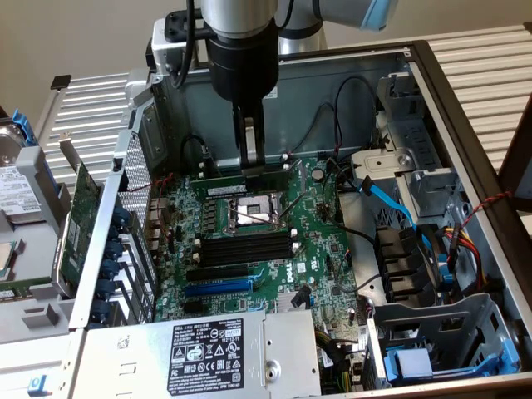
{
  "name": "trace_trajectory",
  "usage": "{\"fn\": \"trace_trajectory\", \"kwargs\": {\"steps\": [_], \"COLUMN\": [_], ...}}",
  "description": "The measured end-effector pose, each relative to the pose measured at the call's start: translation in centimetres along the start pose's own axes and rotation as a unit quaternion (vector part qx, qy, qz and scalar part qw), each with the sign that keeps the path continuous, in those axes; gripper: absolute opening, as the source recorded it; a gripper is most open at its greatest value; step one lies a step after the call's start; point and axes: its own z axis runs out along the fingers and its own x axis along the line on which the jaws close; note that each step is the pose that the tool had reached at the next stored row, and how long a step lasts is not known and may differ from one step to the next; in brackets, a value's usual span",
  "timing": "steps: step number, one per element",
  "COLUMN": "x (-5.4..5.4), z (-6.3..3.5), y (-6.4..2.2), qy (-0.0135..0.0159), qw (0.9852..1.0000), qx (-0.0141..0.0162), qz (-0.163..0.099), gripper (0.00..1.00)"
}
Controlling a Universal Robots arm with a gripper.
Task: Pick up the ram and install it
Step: 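Insert the ram into the slot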
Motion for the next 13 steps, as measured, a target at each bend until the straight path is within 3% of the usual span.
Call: {"fn": "trace_trajectory", "kwargs": {"steps": [7,13], "x": [0.5,0.6], "z": [0.33,1.15], "y": [0.00,0.00], "qy": [0.0007,0.0041], "qw": [1.0000,1.0000], "qx": [0.0001,0.0001], "qz": [0.001,0.002], "gripper": [0.14,0.14]}}
